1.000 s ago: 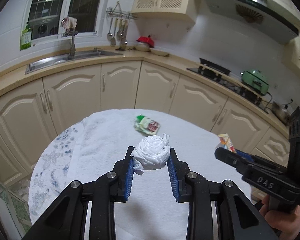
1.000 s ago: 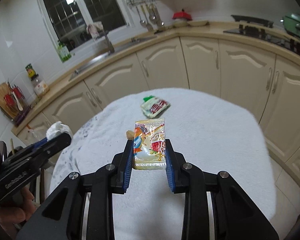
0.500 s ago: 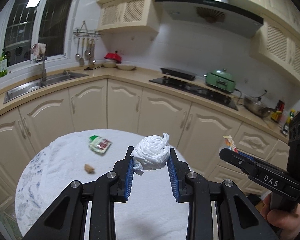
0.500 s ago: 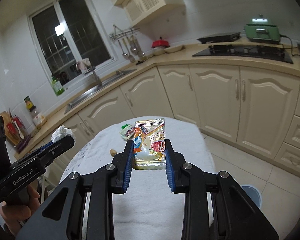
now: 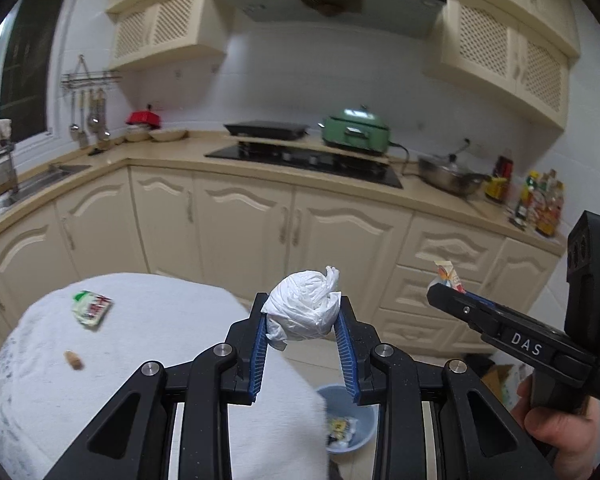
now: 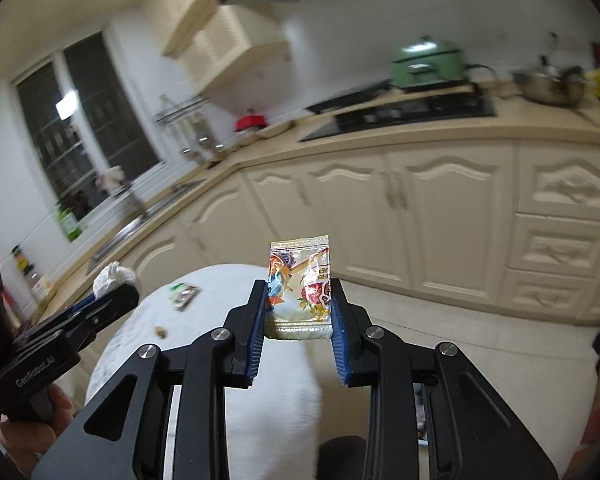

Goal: Collect trash
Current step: 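Carry both items to the blue bin and open both grippers over it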

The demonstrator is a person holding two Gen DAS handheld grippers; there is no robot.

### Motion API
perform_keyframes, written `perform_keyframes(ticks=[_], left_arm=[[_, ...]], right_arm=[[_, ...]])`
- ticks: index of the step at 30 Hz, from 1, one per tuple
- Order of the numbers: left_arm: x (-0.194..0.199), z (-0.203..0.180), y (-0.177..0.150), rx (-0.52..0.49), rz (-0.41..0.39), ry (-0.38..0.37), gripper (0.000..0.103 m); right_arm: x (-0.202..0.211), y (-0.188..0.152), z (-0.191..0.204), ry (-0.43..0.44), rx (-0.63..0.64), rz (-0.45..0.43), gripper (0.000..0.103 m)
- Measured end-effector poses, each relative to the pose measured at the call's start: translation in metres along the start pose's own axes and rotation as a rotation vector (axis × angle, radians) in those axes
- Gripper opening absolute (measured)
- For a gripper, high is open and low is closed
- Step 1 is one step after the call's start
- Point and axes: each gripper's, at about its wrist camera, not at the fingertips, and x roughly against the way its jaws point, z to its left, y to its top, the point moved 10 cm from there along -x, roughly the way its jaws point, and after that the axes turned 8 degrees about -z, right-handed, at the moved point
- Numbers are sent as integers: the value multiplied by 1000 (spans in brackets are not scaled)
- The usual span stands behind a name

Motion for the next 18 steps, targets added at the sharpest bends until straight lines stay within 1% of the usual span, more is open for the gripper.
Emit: perform_keyframes(ticks=[6,10,12,16,18], left_arm=[[-54,-40,-20,-41,101,-80,28],[-93,-54,-27,-64,174,-119,28],[-114,-61,-26,-70,205,-132,28],[-169,-75,-22,-82,274,-154,28],[-197,-81,-27,-86,316,-164,28]], right_arm=[[-2,-9,-78,-120,-75,25,29],[-9,-20,-120,-172,-124,57,29],[-14,-28,-139,-193,-147,77,29],[-28,-44,-171,-220,-185,116,29],[-35,-51,-180,-227,-201,133,29]])
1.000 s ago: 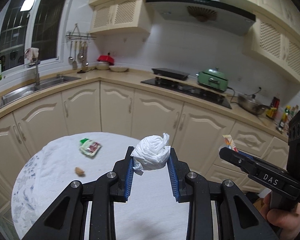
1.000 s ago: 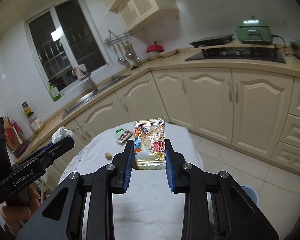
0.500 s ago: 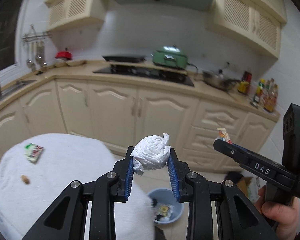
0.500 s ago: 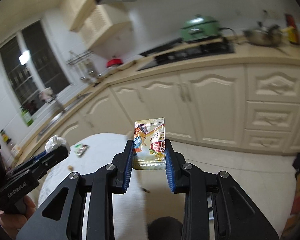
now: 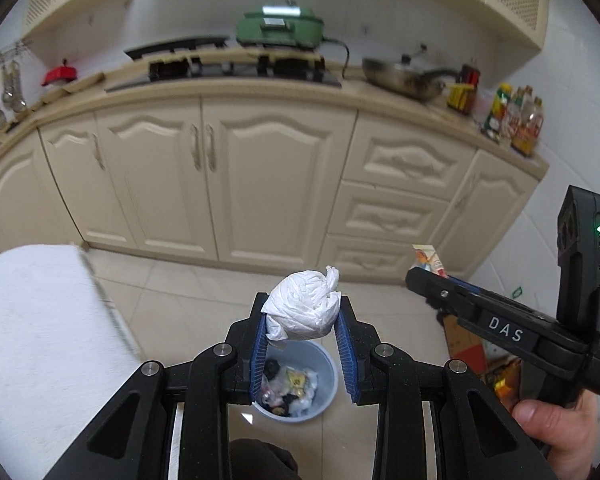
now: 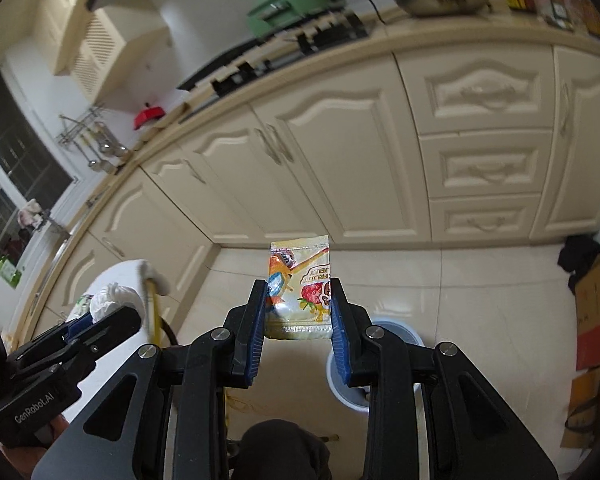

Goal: Collect trash
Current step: 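Carry both items to the blue bin and open both grippers over it, then return both grippers to the table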

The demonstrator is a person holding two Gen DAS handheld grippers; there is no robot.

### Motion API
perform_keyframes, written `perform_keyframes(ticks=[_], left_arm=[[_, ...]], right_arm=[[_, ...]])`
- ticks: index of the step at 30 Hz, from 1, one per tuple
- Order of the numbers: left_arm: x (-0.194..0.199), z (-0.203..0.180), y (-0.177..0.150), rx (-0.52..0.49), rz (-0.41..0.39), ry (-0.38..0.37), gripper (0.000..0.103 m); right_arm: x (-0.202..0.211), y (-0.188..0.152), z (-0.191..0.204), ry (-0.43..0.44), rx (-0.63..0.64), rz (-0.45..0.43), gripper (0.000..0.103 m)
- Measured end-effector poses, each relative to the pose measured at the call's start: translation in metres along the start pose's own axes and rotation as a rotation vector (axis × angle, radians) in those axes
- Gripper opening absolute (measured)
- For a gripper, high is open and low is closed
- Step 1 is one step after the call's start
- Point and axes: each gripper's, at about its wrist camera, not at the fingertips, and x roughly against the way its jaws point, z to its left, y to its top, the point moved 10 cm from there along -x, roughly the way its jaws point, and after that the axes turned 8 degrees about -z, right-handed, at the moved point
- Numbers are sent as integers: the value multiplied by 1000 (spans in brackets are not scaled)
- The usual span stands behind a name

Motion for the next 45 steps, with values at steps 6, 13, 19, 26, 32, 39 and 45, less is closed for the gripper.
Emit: perform_keyframes(ticks=[6,13,19,26,32,39,45], left_arm=[[-86,2,21,0,113,0,30],[-155,7,27,-8,182,48,71],[-153,17,48,-15,108,116,100],[-122,19,73,-1,7,149,102],[-68,32,70,32,-78,163,102],[47,76,27,78,-171,202,102],[132,116,-6,125,-238,280,102]], right_arm=[[-38,-16,-22,-13,-32,69,30],[-66,-33,-41,-37,-76,134,42],[-60,-33,-51,-91,-114,113,101],[-47,-30,-41,-129,-110,112,103],[-24,-20,3,-84,-63,78,103],[4,-7,77,-12,29,22,103],[26,-5,146,64,120,-12,103]])
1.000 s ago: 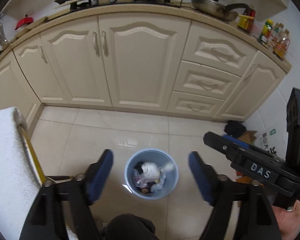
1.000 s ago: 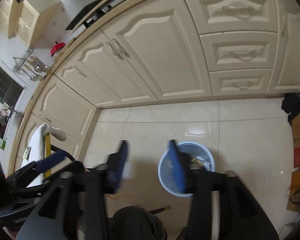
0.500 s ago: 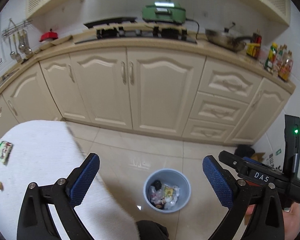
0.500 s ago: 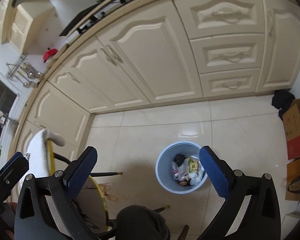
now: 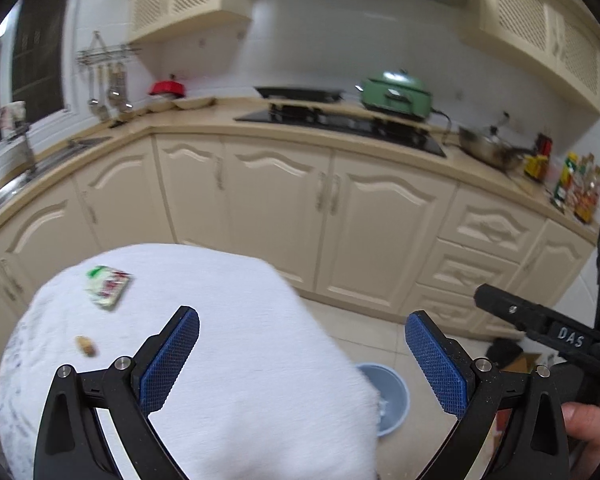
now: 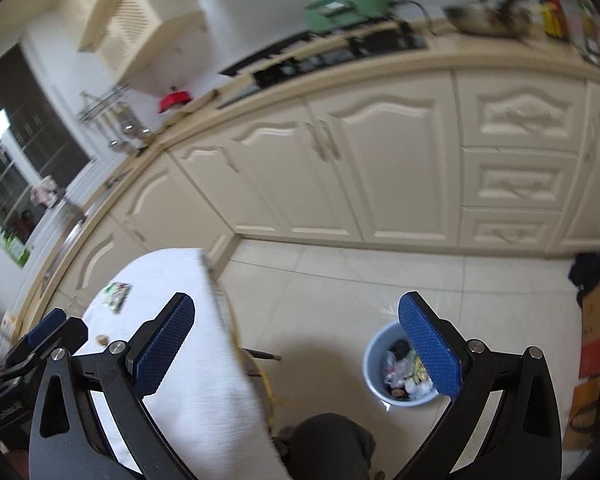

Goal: Collect trash
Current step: 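Return both grippers to the table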

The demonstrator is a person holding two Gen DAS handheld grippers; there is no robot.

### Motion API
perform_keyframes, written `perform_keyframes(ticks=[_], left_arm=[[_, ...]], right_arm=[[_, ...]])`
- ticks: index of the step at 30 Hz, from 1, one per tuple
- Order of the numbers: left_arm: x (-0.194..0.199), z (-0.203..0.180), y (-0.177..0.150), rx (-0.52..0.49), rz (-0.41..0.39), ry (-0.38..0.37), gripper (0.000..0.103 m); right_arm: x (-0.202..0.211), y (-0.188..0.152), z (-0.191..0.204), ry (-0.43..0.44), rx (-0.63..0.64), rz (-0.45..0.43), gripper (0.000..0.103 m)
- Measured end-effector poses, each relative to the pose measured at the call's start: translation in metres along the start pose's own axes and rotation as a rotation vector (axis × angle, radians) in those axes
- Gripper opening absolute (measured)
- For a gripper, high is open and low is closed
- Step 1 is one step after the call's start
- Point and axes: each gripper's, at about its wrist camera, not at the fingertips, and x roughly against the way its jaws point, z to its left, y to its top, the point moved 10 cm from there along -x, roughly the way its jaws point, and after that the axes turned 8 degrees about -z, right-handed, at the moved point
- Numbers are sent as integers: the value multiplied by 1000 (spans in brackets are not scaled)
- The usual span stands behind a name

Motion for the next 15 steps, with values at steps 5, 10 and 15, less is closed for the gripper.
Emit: perform_keyframes(ticks=[5,10,15], left_arm=[[58,50,-5,42,-56,62,102],[105,94,-14,93,-98,127,102],[146,139,-27,142,-132,207,102]], right_arm=[[8,0,60,70,72,-16,103],[13,-8,128,150,169,-20,103],[19,-18,187,220,246,-34,103]])
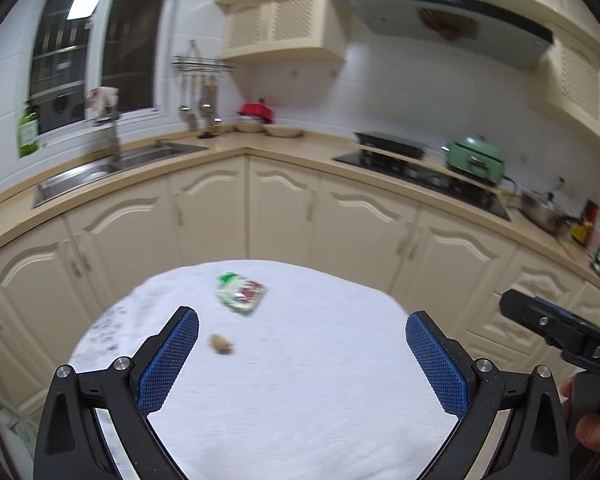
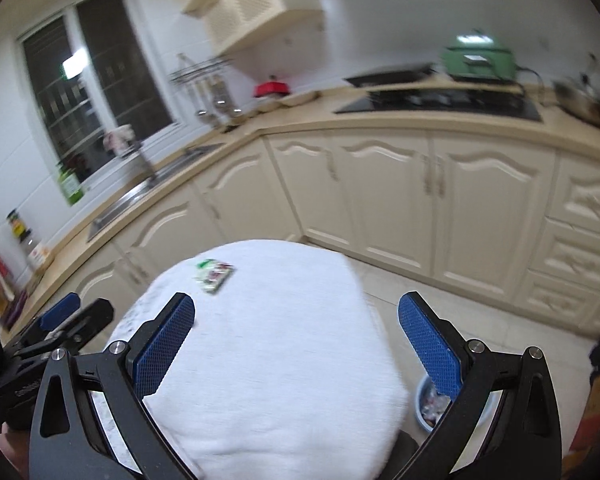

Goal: Collect trash
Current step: 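Return both grippers to the table, then grasp the small peanut with the left gripper while the right grasps the red-lettered snack bag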

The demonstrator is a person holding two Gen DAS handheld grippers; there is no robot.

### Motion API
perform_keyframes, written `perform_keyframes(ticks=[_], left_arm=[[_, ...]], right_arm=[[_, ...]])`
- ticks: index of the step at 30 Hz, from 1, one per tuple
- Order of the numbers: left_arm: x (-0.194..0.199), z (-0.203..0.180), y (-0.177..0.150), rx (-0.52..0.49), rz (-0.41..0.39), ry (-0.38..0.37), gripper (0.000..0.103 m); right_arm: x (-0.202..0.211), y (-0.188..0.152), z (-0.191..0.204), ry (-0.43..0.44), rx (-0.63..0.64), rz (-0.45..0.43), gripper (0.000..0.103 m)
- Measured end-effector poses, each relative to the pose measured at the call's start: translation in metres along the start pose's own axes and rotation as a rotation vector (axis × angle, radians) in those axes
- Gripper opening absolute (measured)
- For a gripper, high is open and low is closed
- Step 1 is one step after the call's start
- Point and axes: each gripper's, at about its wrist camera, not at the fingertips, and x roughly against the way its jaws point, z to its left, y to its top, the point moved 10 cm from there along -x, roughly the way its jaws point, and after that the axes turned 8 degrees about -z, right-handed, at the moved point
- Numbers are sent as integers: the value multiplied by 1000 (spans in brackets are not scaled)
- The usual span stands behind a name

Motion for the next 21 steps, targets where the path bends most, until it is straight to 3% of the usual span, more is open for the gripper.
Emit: perform_keyframes(ticks=[5,11,15,21], left_arm=[[21,47,-10,43,-12,79,102],[21,88,-32,86,38,157,102],[-7,93,-36,88,92,169,102],[-65,88,-47,60,177,150,102]], right_arm=[[-8,2,59,65,87,-14,103],[-29,-7,101,103,153,2,103],[-53,-18,106,99,168,39,103],[-92,-32,83,67,142,108,103]])
